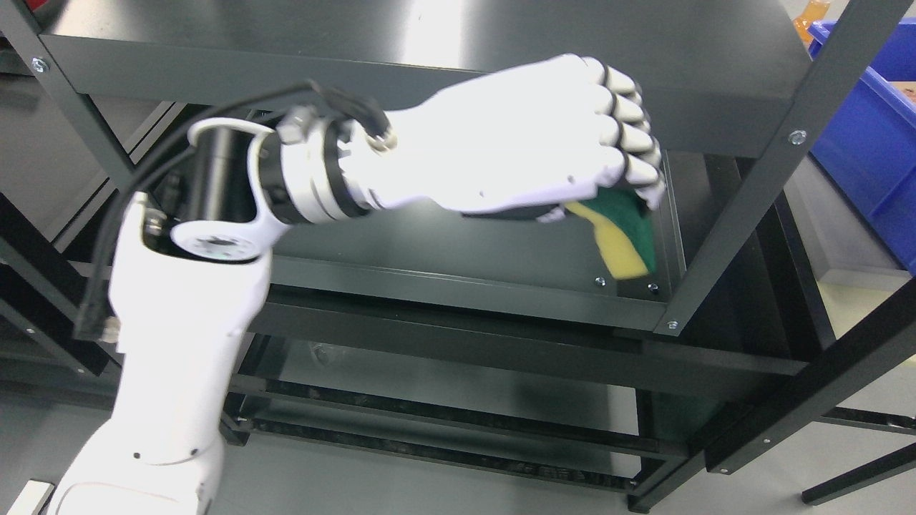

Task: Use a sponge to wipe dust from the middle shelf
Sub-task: 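Press the sponge onto the middle shelf's far edge with the left hand, then sweep the sponge along the shelf toward the near corner with the left hand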

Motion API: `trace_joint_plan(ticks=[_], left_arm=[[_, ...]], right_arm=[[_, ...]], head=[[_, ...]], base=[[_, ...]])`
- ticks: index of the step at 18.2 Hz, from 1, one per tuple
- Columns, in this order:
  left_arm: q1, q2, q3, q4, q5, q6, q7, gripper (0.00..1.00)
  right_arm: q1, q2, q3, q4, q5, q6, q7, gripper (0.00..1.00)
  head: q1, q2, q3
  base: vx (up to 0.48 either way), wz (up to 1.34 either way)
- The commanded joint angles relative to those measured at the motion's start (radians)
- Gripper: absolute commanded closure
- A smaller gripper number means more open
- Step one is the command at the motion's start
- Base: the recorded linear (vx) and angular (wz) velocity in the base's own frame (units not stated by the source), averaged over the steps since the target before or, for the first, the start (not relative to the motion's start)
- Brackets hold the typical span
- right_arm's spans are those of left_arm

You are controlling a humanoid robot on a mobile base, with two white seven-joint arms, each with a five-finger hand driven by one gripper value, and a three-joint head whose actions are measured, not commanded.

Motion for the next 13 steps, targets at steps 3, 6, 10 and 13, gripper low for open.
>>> trace_joint_plan(ticks=[3, 6, 10, 13], left_arm=[[0.071, 0.418, 0.261, -0.001, 0.242, 0.002, -0.002, 1.00], [0.189, 0.573, 0.330, 0.006, 0.348, 0.002, 0.000, 1.00], [0.359, 0.733, 0.528, 0.061, 0.461, 0.002, -0.002, 1.00], [0.493, 0.791, 0.687, 0.138, 0.511, 0.002, -0.002, 0.99]], right_arm=[[0.000, -0.017, 0.000, -0.017, 0.000, 0.001, 0.001, 0.00], [0.000, -0.017, 0.000, -0.017, 0.000, 0.001, 0.001, 0.00], [0.000, -0.017, 0.000, -0.017, 0.000, 0.001, 0.001, 0.00], [-0.001, -0.017, 0.000, -0.017, 0.000, 0.001, 0.001, 0.00]], head=[[0.0000, 0.000, 0.000], [0.0000, 0.000, 0.000], [0.0000, 0.000, 0.000], [0.0000, 0.000, 0.000]], base=[[0.000, 0.00], [0.000, 0.00], [0.000, 0.00], [0.000, 0.00]])
